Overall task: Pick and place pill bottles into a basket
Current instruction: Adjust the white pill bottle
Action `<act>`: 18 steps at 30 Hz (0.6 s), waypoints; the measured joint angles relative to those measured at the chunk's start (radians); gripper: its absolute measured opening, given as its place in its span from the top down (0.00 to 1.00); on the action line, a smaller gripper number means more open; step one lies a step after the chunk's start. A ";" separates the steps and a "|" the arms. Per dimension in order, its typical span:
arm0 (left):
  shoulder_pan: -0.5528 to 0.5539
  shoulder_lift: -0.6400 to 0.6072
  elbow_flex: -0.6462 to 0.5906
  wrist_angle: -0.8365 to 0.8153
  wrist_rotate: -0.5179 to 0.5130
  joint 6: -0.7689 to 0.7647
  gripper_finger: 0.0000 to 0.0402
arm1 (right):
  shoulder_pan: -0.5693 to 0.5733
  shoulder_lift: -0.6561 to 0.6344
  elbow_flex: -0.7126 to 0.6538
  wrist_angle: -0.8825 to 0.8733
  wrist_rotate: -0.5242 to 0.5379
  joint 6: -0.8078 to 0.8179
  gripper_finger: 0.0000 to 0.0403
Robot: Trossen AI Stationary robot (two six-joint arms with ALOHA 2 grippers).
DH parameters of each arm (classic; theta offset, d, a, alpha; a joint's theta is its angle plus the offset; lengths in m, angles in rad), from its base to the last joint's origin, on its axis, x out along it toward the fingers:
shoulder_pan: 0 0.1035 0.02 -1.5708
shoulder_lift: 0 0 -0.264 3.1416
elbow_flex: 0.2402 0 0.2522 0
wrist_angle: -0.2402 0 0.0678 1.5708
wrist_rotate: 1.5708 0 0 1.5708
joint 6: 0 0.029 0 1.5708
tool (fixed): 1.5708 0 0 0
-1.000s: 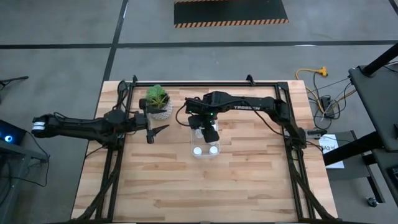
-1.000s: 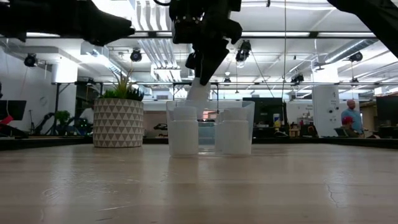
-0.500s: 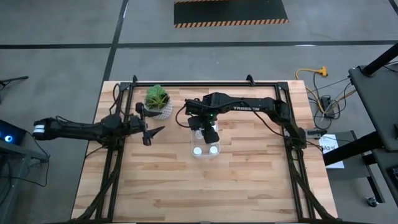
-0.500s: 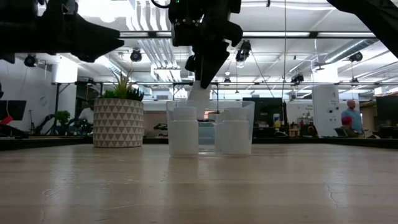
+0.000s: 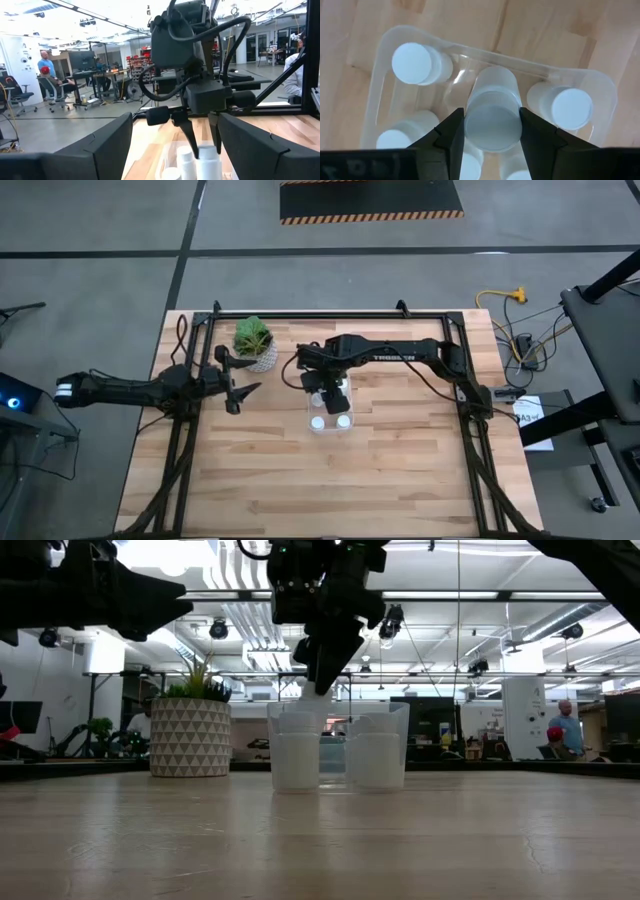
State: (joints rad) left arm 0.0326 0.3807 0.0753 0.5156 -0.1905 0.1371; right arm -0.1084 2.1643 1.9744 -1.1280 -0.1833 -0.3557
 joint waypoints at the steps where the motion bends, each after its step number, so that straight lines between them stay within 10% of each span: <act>1: 0.000 0.000 0.000 0.000 0.000 0.000 0.31 | 0.001 0.000 -0.004 0.007 0.000 0.000 0.65; 18: 0.000 0.003 0.000 0.000 0.000 0.000 0.31 | 0.006 -0.001 -0.134 0.121 0.000 0.008 0.65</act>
State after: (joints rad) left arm 0.0326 0.3832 0.0753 0.5156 -0.1909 0.1369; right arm -0.1024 2.1638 1.8405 -1.0070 -0.1837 -0.3480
